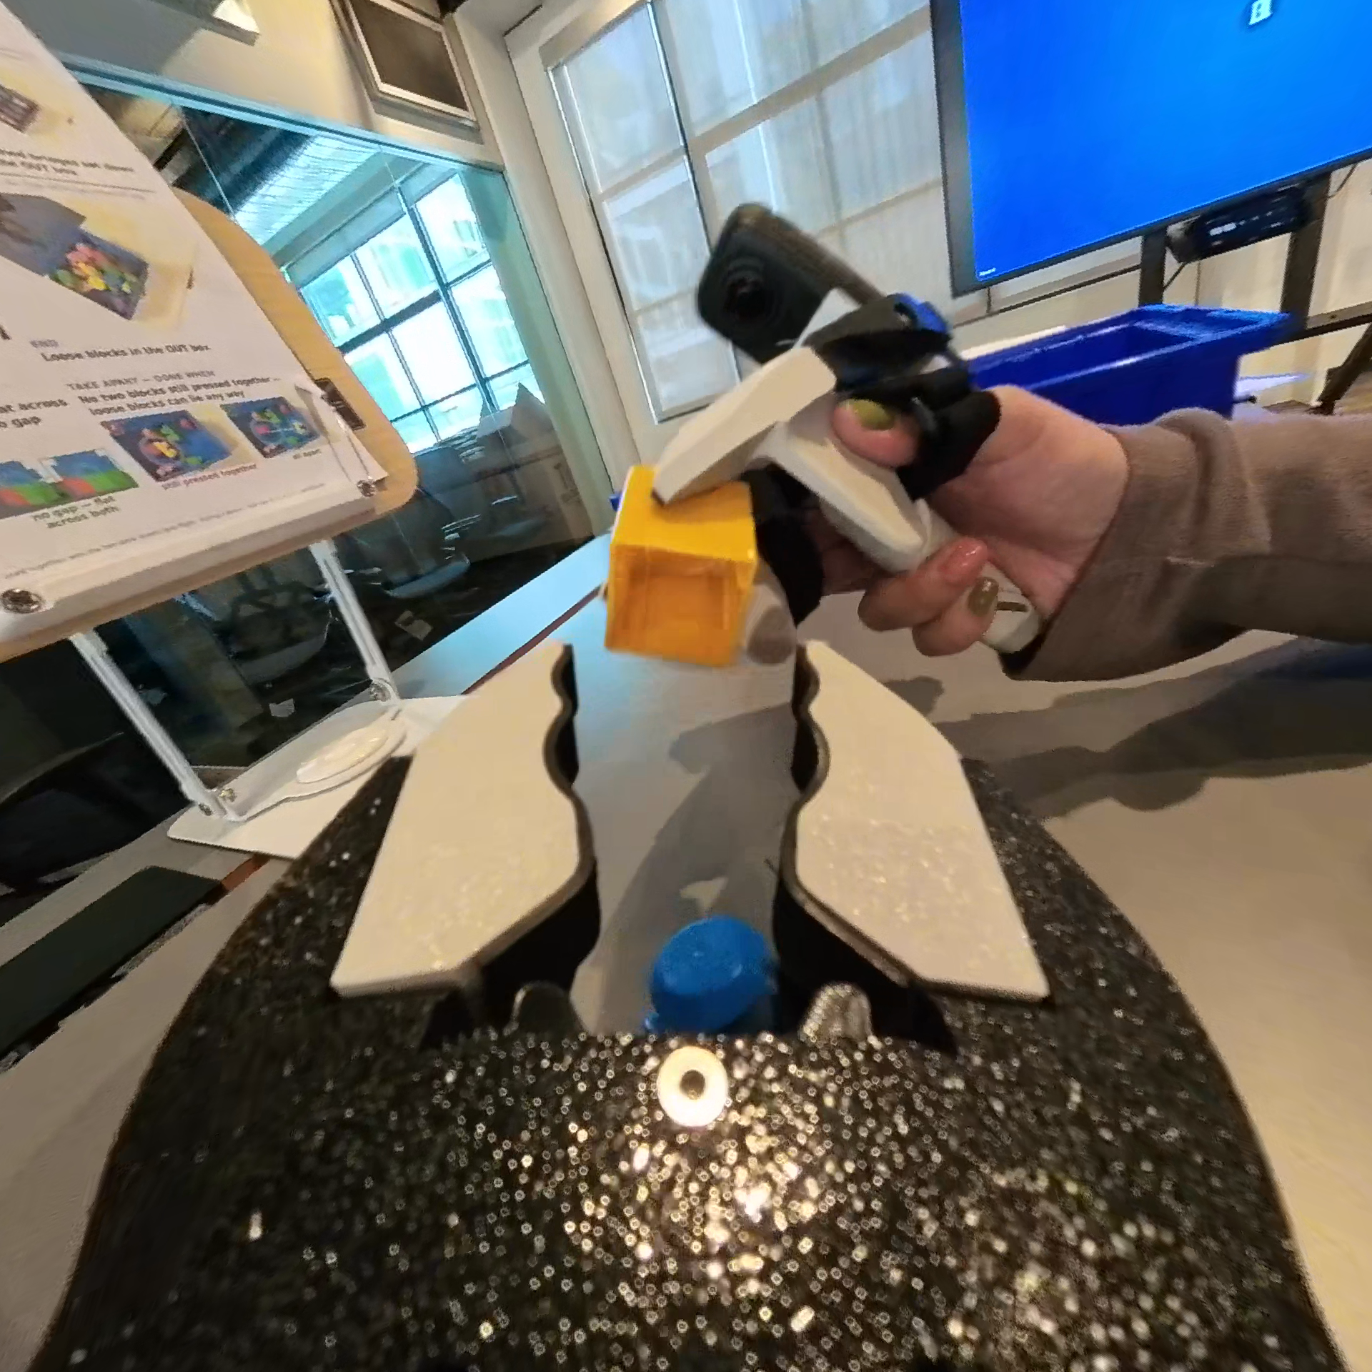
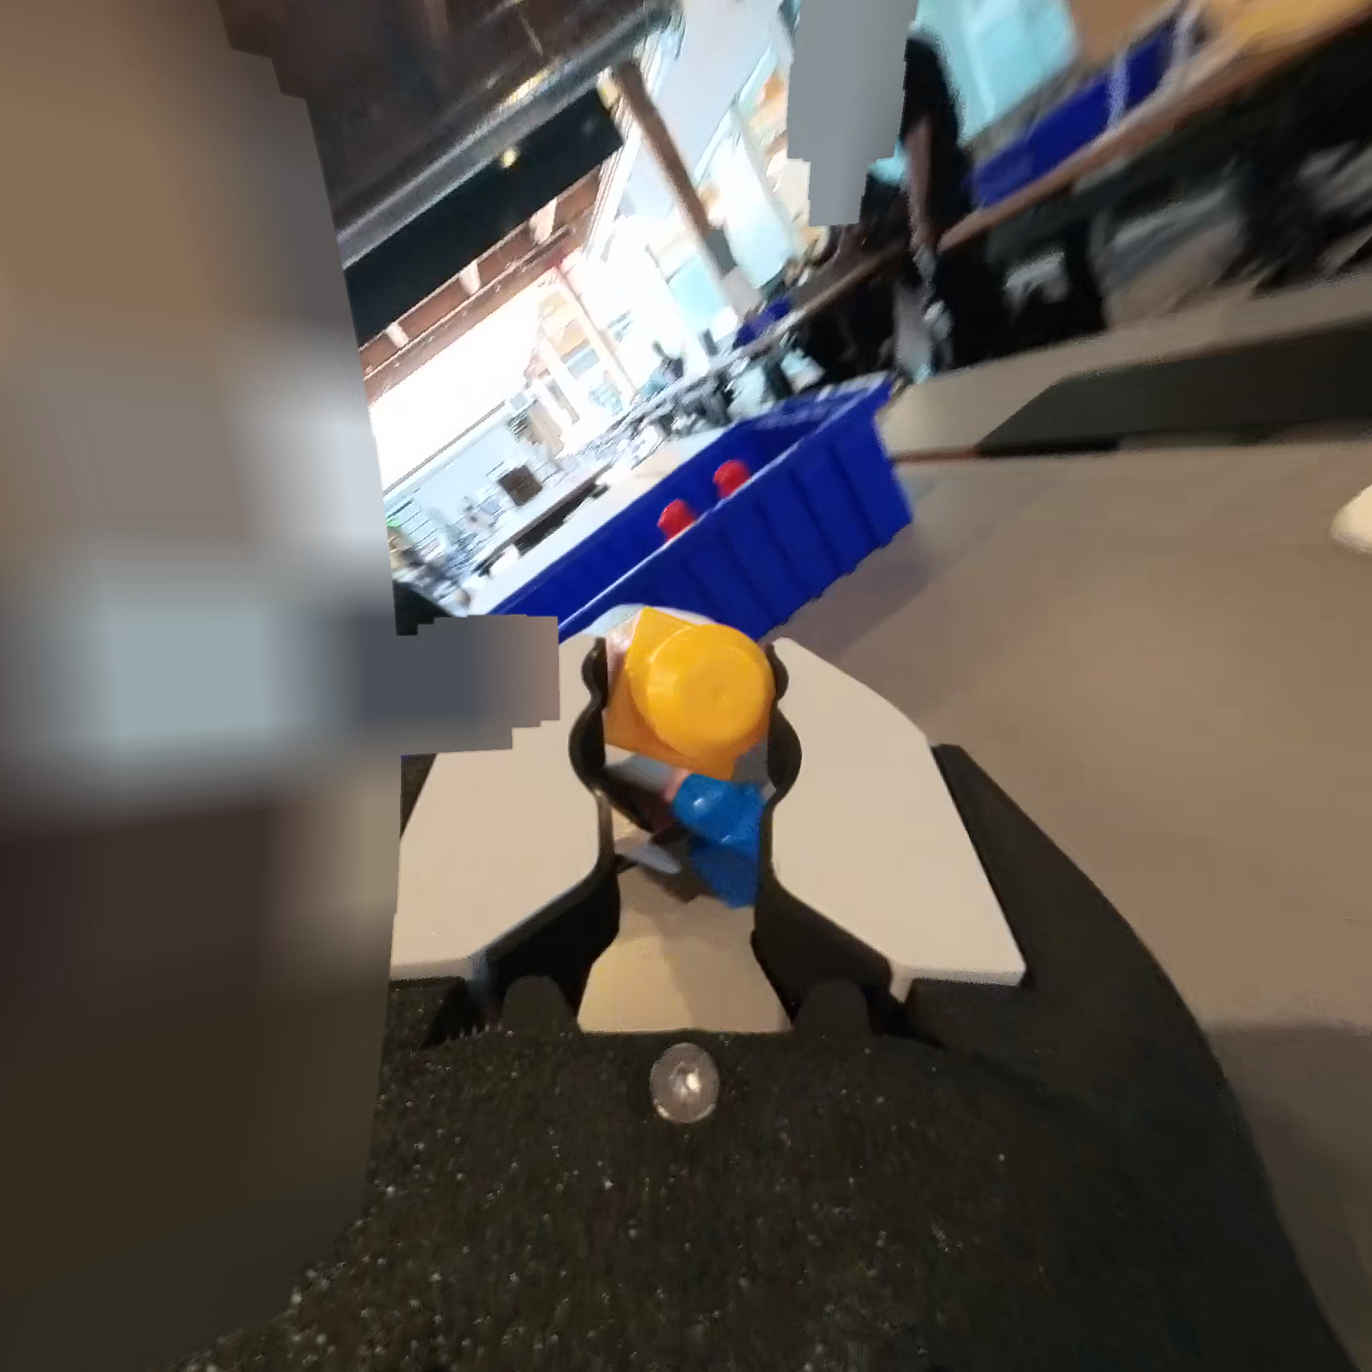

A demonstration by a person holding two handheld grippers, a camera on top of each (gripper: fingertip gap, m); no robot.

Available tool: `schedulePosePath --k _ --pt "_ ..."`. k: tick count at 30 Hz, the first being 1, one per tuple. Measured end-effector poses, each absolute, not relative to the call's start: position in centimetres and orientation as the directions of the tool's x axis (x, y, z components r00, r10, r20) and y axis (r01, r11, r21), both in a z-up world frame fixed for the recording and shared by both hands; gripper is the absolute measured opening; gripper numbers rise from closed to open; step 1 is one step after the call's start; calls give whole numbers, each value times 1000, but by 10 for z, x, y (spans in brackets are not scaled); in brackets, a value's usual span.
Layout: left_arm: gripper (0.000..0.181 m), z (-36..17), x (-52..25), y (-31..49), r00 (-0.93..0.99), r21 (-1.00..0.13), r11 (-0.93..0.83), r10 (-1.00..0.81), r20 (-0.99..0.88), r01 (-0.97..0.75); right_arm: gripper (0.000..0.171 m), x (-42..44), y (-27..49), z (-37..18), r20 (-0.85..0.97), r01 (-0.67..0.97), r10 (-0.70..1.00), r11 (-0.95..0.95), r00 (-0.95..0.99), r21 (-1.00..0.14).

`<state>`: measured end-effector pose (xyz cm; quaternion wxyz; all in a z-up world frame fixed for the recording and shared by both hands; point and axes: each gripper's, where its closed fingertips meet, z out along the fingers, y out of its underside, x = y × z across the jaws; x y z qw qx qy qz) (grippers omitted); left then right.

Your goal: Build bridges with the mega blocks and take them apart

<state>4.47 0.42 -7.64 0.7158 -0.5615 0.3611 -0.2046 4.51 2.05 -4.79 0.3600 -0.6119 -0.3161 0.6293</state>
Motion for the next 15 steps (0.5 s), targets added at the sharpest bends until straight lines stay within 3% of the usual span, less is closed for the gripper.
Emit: schedulePosePath --k 1,4,8,12,15 --pt "57 -75 43 5 663 -954 282 -695 -277 -103 40 54 28 -41 -492 -117 868 -484 62 -867" --pt "58 -74 37 10 688 -961 263 -684 -244 -79 40 95 57 -18 -310 -219 894 -248 324 -944" --pt "58 -74 32 15 716 -967 243 -663 -218 -70 40 168 81 13 -131 -230 758 26 639 -973" --pt "56 -74 30 17 731 -967 242 -647 -218 -75 40 248 103 17 -52 -110 438 109 898 -988" --pt "55 -73 29 18 738 -968 241 -641 -212 -69 40 301 107 13 25 14 175 61 984 -998"
